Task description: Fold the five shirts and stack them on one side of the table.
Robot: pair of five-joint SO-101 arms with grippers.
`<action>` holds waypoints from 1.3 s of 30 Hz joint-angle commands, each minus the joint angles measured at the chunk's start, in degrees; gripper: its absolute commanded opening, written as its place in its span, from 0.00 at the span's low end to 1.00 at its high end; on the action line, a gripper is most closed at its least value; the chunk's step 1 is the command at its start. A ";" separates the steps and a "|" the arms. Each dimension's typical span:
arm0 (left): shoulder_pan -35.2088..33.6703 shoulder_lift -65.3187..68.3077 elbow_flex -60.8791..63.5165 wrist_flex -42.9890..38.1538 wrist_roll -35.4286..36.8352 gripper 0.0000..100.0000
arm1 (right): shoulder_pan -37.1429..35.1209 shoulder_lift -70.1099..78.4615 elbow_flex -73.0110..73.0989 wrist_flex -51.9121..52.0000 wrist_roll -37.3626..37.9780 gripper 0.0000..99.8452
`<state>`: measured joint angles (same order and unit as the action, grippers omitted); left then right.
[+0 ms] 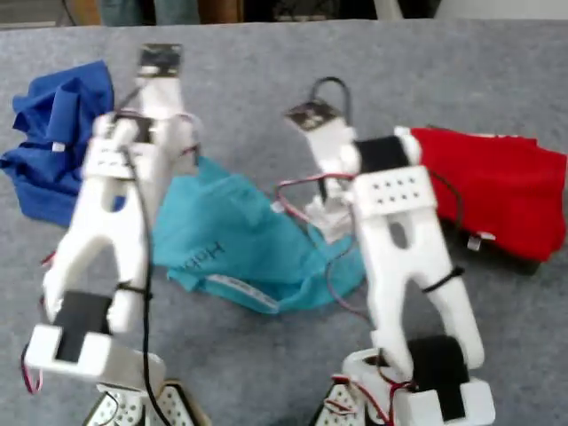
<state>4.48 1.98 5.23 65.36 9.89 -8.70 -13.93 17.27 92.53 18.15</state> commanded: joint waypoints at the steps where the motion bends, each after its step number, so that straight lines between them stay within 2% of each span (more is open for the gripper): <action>1: 2.68 6.15 -3.12 -3.34 10.46 0.23 | 5.63 -2.59 4.00 -3.25 0.26 0.19; 2: 3.03 8.35 -3.74 -3.52 13.19 0.27 | 6.68 -2.68 4.79 -3.08 0.26 0.18; 4: 3.47 12.66 -6.55 -2.81 15.74 0.28 | 8.62 -2.68 5.58 -2.29 0.26 0.18; 8: 6.64 20.40 -15.08 0.53 16.09 0.27 | 12.13 -2.68 5.32 -1.49 0.26 0.18; 12: 8.84 28.92 -23.25 4.04 16.09 0.27 | 12.57 -2.68 5.41 -1.49 0.26 0.18; 14: 8.57 33.32 -26.59 6.42 16.18 0.22 | 12.57 -2.68 5.32 -1.49 0.26 0.18; 17: 5.76 38.24 -33.27 11.16 16.00 0.05 | 12.57 -2.68 5.32 -1.49 0.26 0.18; 18: 4.35 39.38 -35.82 13.01 16.09 0.02 | 12.48 -2.68 5.32 -1.67 0.26 0.18; 19: 3.21 40.09 -38.20 15.38 16.18 0.05 | 12.31 -2.68 5.32 -1.85 0.26 0.18; 25: -3.21 40.79 -55.34 28.40 17.76 0.03 | 4.31 -2.24 4.35 -3.60 0.09 0.18; 28: -6.29 40.79 -65.45 35.34 17.76 0.03 | 0.26 -2.15 4.53 -9.32 -6.15 0.18; 30: -8.75 40.79 -68.97 35.60 17.76 0.03 | -2.46 -2.15 4.62 -13.01 -9.23 0.18; 34: -14.29 37.71 -69.76 35.60 14.77 0.03 | -8.70 -2.15 4.62 -20.75 -14.59 0.18; 39: -15.08 29.63 -61.85 35.60 9.23 0.03 | -15.30 1.89 4.26 -33.85 -24.88 0.18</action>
<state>-10.02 39.60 -59.21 100.44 21.85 -20.84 -13.41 22.90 66.07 -1.27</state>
